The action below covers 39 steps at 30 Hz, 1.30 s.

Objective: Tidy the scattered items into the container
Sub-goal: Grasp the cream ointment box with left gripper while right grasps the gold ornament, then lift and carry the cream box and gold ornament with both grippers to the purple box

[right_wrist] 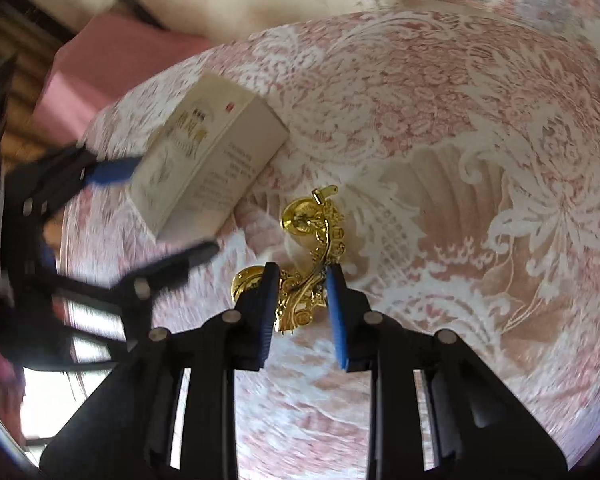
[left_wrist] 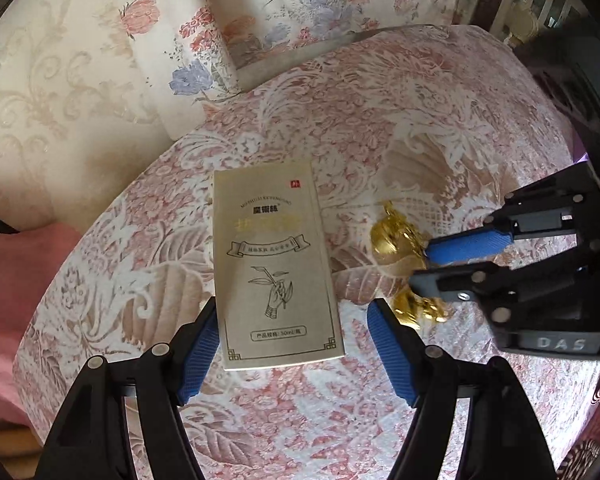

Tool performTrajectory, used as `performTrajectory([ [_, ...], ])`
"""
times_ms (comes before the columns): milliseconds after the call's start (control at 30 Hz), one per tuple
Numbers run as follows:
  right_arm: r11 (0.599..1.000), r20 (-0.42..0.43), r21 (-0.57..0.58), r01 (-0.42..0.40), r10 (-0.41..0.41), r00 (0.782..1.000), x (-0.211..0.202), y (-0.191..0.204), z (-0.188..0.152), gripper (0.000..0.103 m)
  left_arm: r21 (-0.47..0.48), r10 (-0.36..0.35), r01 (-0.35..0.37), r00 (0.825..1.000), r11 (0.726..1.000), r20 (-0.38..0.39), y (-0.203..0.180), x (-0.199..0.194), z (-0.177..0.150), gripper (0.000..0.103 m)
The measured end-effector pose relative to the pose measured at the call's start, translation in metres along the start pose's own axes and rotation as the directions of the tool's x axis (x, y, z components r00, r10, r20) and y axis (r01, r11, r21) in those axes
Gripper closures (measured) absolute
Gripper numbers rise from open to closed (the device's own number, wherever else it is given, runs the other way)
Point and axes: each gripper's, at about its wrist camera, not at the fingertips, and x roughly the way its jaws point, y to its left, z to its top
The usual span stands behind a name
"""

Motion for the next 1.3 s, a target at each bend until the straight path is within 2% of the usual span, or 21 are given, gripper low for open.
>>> performTrajectory([
  [167,0.986,-0.021,-0.165,0.001,-0.004,1.0,-0.01,-0.006,-0.016,0.077,-0.042,-0.031,0.031,0.999,0.999,-0.017,0.004,0.007,0.011,0.028],
  [300,0.981,-0.038,-0.194,-0.007,0.0,0.999,-0.012,-0.01,-0.018,0.076,-0.073,-0.036,0.032,0.998,0.997,-0.055,0.004,0.019,0.02,0.026],
  [500,0.988,-0.027,-0.151,0.018,-0.023,0.999,-0.012,-0.009,-0.014,0.075,-0.11,-0.005,-0.005,0.996,0.994,-0.092,-0.001,0.036,0.026,0.026],
  [633,0.994,0.001,-0.091,0.058,-0.058,0.998,-0.009,-0.006,-0.008,0.075,-0.113,0.023,-0.033,0.996,0.993,-0.087,-0.006,0.037,0.024,0.026],
  [767,0.995,0.025,-0.042,0.09,-0.089,0.996,-0.013,-0.007,-0.008,0.074,-0.129,0.028,-0.039,0.996,0.991,-0.086,-0.006,0.037,0.024,0.026],
  [933,0.997,0.086,-0.043,0.07,-0.066,0.994,-0.032,-0.004,-0.011,0.074,-0.136,0.027,-0.039,0.996,0.99,-0.087,-0.008,0.036,0.023,0.026],
  [1067,0.996,0.074,-0.026,0.083,-0.081,0.994,-0.032,-0.008,-0.011,0.071,-0.152,0.017,-0.03,0.996,0.988,-0.086,-0.01,0.035,0.022,0.026],
  [1167,0.996,0.048,0.005,0.087,-0.087,0.995,-0.027,-0.007,-0.016,0.068,-0.158,0.024,-0.039,0.995,0.987,-0.095,-0.011,0.033,0.019,0.033],
  [1233,0.994,0.038,0.0,0.11,-0.11,0.993,-0.021,-0.008,-0.016,0.067,-0.16,0.027,-0.042,0.995,0.986,-0.096,-0.012,0.031,0.016,0.045],
  [1300,0.991,0.028,-0.005,0.135,-0.135,0.99,-0.014,-0.01,-0.014,0.067,-0.164,0.029,-0.044,0.995,0.985,-0.095,-0.012,0.029,0.013,0.048],
])
